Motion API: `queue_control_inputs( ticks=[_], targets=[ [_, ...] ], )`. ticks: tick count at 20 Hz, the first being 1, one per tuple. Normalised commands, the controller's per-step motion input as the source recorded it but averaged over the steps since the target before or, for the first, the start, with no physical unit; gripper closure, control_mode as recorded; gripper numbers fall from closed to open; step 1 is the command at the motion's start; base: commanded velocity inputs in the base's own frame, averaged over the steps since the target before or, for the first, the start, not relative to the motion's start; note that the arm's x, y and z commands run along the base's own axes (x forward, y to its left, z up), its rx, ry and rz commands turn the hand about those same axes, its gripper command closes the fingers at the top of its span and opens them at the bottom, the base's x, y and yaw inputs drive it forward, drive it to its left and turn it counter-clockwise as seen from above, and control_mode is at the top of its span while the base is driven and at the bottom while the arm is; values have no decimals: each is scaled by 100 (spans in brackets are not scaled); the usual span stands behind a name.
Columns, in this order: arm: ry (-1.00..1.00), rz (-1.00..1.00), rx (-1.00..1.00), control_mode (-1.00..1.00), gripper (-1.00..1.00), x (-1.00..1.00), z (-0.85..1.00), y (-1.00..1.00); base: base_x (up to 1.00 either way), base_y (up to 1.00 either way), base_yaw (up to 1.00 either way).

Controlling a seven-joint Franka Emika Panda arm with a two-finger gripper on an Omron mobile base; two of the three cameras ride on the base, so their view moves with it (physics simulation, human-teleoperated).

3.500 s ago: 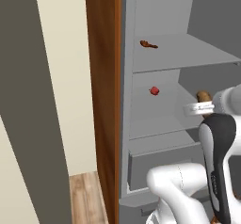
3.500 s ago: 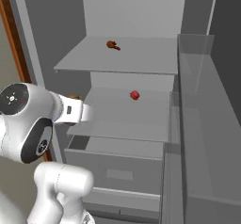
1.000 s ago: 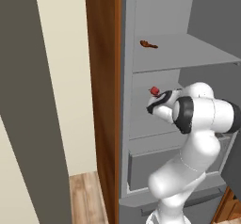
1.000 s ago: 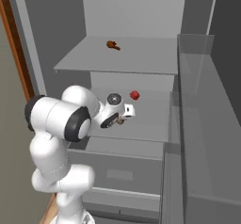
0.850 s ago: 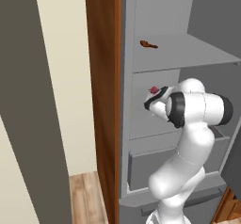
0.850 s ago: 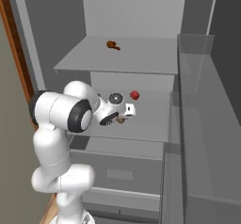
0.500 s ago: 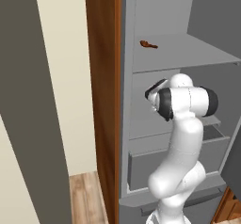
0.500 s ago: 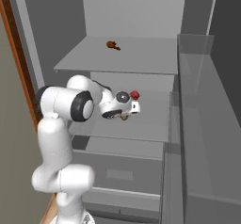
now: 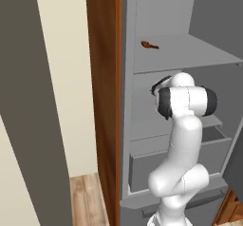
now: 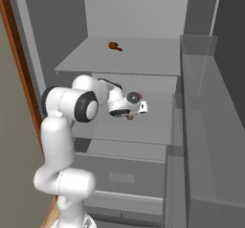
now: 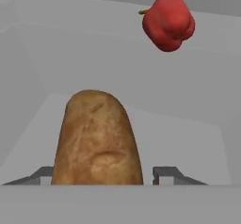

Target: Transport the steak and potato to the fridge. Place the steak on the rack containing meat and place the potato on the rack containing the vegetable, ensuring meats and vegetables are on different racks.

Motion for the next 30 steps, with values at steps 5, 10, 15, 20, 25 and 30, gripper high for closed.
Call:
queue_control_inputs(
  ticks=[5, 10, 15, 20, 25, 30],
  targets=[
    [-7, -7, 0, -100, -100, -32, 17, 1, 0, 0, 0],
    [-7, -10, 0, -100, -100, -59, 8, 3, 0, 0, 0],
    [-10, -9, 0, -100, -100, -79, 25, 4, 0, 0, 0],
    [-9, -8, 0, -100, -100, -78, 65, 1, 0, 0, 0],
    [-5, -8, 0, -100, -100, -76, 64, 0, 0, 0, 0],
    [-1, -9, 0, -100, -100, -72, 75, 0, 0, 0, 0]
  ],
)
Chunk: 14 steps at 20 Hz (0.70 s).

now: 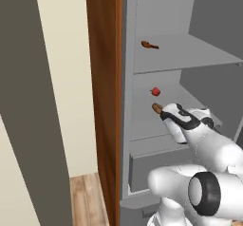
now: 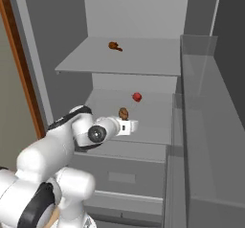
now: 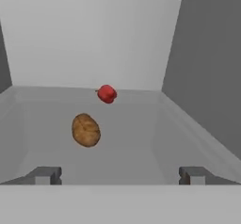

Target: Transport the steak and potato to the fridge. Place the steak on the rack containing meat and place the potato on the rack containing the vegetable, ensuring meats and vegetables are on different racks.

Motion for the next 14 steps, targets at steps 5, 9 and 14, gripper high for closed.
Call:
queue_control_inputs(
  ticks=[5, 9, 14],
  targets=[
    [-2, -11, 1, -100, -100, -62, 100, 0, 0, 0, 0],
    [7, -10, 5, -100, -100, -57, 100, 0, 0, 0, 0],
    [22, -9, 12, -100, -100, -65, 100, -13, 0, 0, 0]
  ],
)
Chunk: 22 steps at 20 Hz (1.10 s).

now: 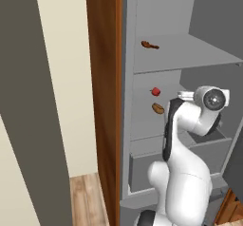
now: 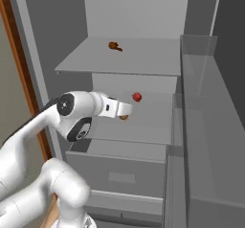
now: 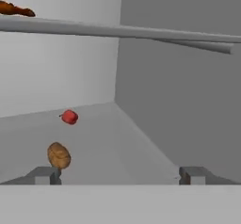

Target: Transport the steak and potato to the fridge. Place the steak on the rack containing meat and place the potato on the rack containing the vegetable, ensuring meats and vegetables are on different racks.

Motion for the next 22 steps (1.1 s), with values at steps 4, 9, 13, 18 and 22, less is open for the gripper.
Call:
queue_control_inputs(
  ticks=[4, 9, 13, 18, 22],
  targets=[
    [27, -4, 16, -100, -100, -84, 98, -24, 0, 0, 0],
    [12, 0, 5, -100, -100, -96, 28, 3, 0, 0, 0],
    [0, 0, 1, -100, -100, -76, 0, 18, 0, 0, 0],
    [0, 0, 0, -100, -100, -63, 2, 23, 0, 0, 0],
    [0, 1, 3, -100, -100, -35, 21, 36, 0, 0, 0]
  ],
)
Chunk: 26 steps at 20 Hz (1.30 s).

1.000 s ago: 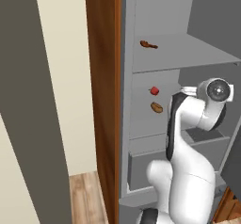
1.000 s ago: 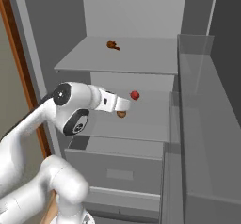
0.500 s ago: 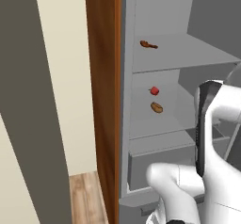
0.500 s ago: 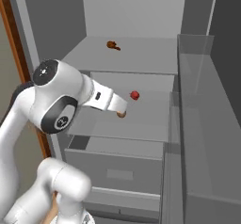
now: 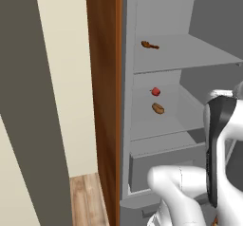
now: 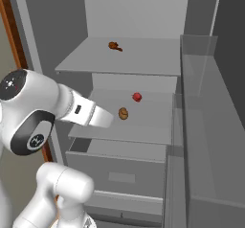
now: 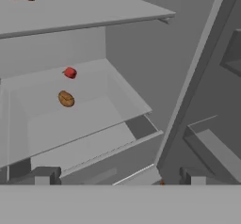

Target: Transport the steak and potato to the fridge. Place the steak on the rack containing meat and place the potato on the rack containing the vegetable, ensuring meats and vegetables are on different racks.

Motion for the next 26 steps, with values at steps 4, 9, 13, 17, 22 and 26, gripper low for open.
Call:
queue_control_inputs(
  ticks=[4, 9, 13, 17, 22, 26],
  targets=[
    [0, 9, 3, -100, -100, -36, 42, 33, 0, 0, 0],
    [0, 17, 5, -100, -100, -56, 32, 39, 0, 0, 0],
    [0, 0, 0, 100, -100, 0, 0, 0, -95, 49, 24],
    [0, 0, 0, 100, -100, 0, 0, 0, -100, 37, 23],
    [0, 0, 0, 100, -100, 0, 0, 0, -100, 3, 5],
    [0, 0, 0, 100, -100, 0, 0, 0, -100, 0, 0]
  ],
)
